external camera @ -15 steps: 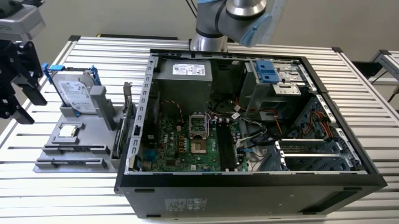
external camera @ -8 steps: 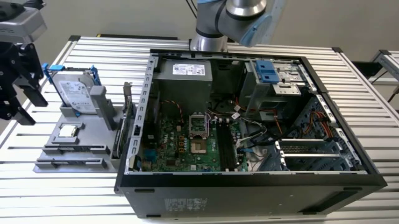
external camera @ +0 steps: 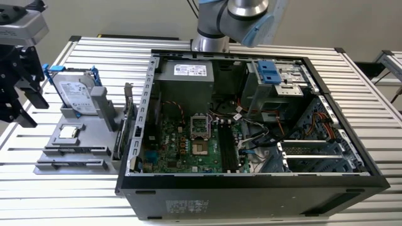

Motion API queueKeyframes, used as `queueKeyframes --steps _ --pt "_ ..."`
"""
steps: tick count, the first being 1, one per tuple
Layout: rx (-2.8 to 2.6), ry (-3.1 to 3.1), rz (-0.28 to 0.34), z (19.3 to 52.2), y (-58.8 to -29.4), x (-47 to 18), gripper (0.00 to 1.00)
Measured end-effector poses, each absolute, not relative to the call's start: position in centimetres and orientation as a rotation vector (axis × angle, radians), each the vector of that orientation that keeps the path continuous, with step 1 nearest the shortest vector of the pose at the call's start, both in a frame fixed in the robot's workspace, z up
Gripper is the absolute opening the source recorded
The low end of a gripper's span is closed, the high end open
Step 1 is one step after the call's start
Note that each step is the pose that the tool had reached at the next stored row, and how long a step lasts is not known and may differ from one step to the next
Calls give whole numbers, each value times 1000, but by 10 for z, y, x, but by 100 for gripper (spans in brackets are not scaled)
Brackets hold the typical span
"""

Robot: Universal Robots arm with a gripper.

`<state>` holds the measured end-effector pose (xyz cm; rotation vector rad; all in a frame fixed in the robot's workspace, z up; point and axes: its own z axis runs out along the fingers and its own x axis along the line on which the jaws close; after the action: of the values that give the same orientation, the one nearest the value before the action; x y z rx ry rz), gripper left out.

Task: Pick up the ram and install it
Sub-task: 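Pick up the ram and move it above insertion slot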

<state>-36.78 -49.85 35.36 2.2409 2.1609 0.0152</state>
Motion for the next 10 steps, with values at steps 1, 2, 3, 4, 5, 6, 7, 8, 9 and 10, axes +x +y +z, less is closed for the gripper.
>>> queueKeyframes --steps 1,2,3,4,5,6,7,8,9,10 --pt "2239 2163 15 353 -499 -368 100" --pt "2238 2164 15 353 -499 -368 100" --pt "2237 2165 15 353 -499 -368 100" --pt "2236 2166 15 352 -499 -368 100" --pt "2235 2167 15 352 -499 -368 100" --pt "2234 2168 15 351 -499 -368 100" --pt "2234 2168 15 351 -499 -368 100" --pt "2233 2169 15 351 -499 -368 100" --pt "2233 2169 15 350 -499 -368 100" --pt "2232 2170 15 350 -499 -368 100"
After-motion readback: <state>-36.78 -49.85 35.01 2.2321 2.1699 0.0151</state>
